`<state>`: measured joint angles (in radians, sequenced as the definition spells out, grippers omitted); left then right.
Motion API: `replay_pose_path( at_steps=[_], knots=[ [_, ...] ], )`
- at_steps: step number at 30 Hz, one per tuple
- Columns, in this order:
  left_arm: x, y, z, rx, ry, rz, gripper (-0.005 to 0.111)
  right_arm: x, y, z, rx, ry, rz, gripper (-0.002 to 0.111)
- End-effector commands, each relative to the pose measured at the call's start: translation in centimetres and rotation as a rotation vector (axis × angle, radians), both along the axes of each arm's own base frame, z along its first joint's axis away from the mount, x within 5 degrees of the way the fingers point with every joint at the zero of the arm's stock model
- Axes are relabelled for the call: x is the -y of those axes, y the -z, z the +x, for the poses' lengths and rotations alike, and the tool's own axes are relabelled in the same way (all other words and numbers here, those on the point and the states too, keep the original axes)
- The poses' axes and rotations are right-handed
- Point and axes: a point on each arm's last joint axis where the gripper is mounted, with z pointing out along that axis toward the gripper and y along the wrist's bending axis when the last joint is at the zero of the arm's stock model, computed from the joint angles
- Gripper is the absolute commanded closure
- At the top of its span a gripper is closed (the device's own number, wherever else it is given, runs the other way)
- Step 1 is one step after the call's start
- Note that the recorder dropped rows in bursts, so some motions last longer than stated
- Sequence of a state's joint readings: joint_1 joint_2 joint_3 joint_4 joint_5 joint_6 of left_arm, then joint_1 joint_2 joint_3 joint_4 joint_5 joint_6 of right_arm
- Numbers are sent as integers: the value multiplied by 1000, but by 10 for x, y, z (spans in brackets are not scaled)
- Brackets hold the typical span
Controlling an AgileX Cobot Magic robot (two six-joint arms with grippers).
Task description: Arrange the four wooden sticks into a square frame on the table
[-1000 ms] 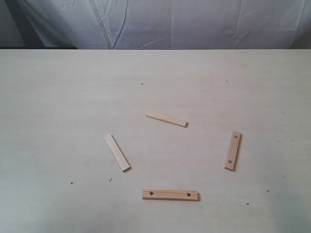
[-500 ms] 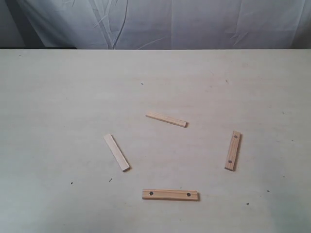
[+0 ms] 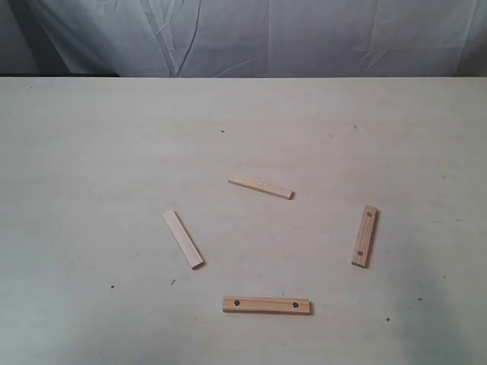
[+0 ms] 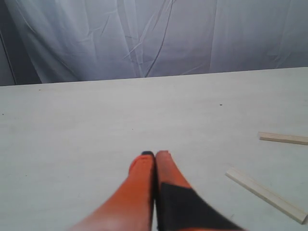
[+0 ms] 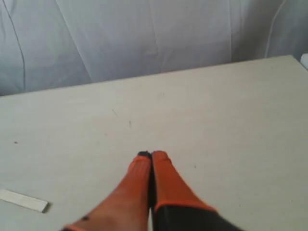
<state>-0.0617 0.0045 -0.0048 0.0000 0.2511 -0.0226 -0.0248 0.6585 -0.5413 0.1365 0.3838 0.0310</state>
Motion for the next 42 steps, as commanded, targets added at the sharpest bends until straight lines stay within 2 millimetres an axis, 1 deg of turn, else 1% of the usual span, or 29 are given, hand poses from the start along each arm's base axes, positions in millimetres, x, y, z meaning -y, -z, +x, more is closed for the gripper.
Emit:
replay_pose_path(
  at_steps=[1,3,4,5,7,9,10,11,13,14,15,18,20,22,23,25,26,29,32,40,42],
  knots=[
    [0,0,0,13,0,-1,107,-2,11,34,-73,24,129,109],
    [0,0,0,13,0,-1,107,-8,14,47,-143,-21,143,109],
    [0,0,0,13,0,-1,107,-14,18,58,-208,-64,132,109],
    [0,0,0,13,0,-1,107,-19,18,67,-260,-101,126,109],
    [0,0,0,13,0,-1,107,-35,22,89,-387,-186,119,109],
    [0,0,0,13,0,-1,107,-52,30,111,-494,-257,102,109],
    [0,0,0,13,0,-1,107,-68,36,125,-556,-310,89,109],
    [0,0,0,13,0,-1,107,-78,41,134,-594,-343,80,109],
    [0,0,0,13,0,-1,107,-109,58,154,-682,-424,52,109],
    [0,0,0,13,0,-1,107,-120,64,162,-713,-452,44,109],
    [0,0,0,13,0,-1,107,-134,76,170,-758,-479,33,109],
    [0,0,0,13,0,-1,107,-166,106,187,-875,-537,16,109],
    [0,0,0,13,0,-1,107,-183,126,196,-948,-554,15,109],
    [0,0,0,13,0,-1,107,-197,139,204,-986,-556,17,109],
    [0,0,0,13,0,-1,107,-203,142,207,-987,-560,17,109],
    [0,0,0,13,0,-1,107,-213,151,212,-1000,-558,17,109],
    [0,0,0,13,0,-1,107,-220,159,215,-1014,-564,6,109],
    [0,0,0,13,0,-1,107,-222,172,216,-1043,-546,-2,109],
    [0,0,0,13,0,-1,107,-217,184,220,-1052,-492,-60,109],
    [0,0,0,13,0,-1,107,-209,187,231,-971,-376,-127,109],
    [0,0,0,13,0,-1,107,-208,187,231,-971,-377,-130,109]
  ],
)
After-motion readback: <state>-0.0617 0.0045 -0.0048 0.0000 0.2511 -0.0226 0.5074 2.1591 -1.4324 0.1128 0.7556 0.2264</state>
